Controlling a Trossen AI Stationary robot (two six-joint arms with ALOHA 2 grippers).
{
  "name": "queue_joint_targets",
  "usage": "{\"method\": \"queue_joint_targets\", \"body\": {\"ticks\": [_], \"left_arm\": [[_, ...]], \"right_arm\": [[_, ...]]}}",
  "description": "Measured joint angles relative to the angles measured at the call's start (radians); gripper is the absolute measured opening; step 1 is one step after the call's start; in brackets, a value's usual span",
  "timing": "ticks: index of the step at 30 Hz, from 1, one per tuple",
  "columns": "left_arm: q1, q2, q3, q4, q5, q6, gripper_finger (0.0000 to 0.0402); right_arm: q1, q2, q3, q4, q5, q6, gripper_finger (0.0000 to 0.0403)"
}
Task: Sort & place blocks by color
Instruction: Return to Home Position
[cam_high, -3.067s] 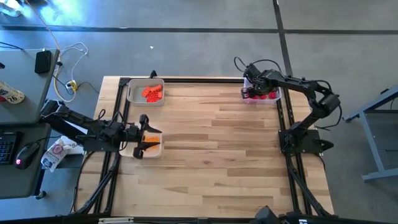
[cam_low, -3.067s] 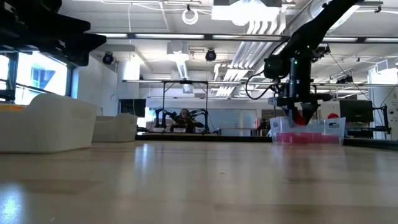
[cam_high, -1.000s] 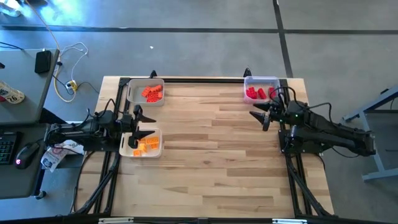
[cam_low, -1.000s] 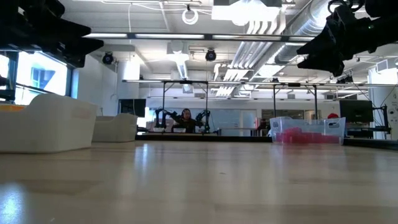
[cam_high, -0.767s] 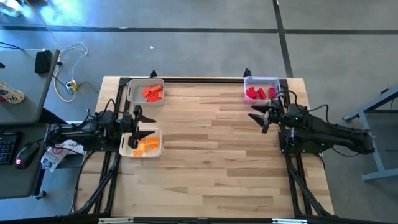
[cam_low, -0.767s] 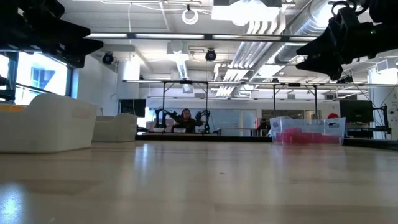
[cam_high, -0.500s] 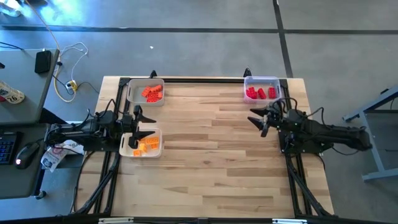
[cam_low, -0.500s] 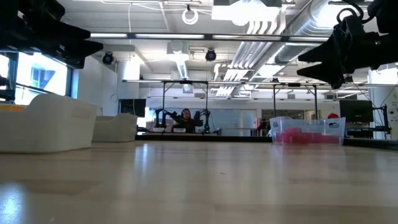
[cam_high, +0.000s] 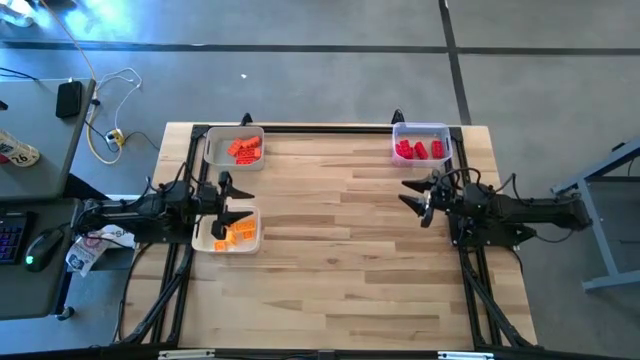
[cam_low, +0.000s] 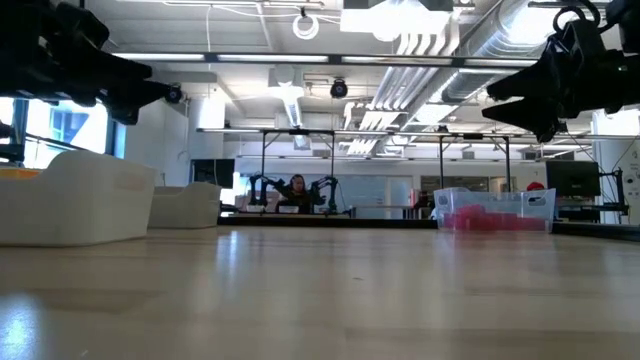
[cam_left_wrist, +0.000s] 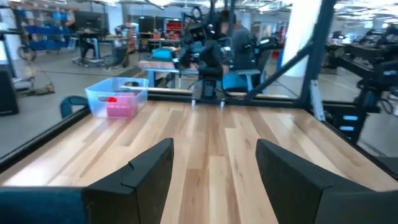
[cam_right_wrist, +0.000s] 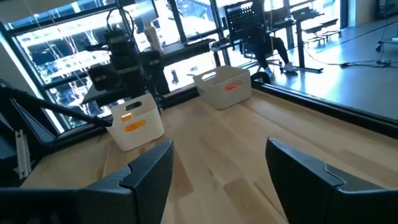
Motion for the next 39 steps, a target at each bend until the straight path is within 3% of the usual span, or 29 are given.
{"method": "queue_joint_targets", "body": {"ticks": [8, 12, 39], "left_arm": [[-0.001, 0.003, 0.002, 0.011, -0.019, 0.000, 0.0217], [0.000, 0.008, 0.002, -0.010, -0.079, -0.025, 0.0217], [0.001, 0.013, 0.002, -0.008, -0.084, -0.028, 0.0217]], "right_arm": [[0.076, 0.001, 0.000, -0.027, 0.086, -0.005, 0.0241], [0.094, 0.002, 0.000, -0.055, 0.131, 0.001, 0.0241], [0.120, 0.002, 0.000, -0.121, 0.120, 0.026, 0.0241]]}}
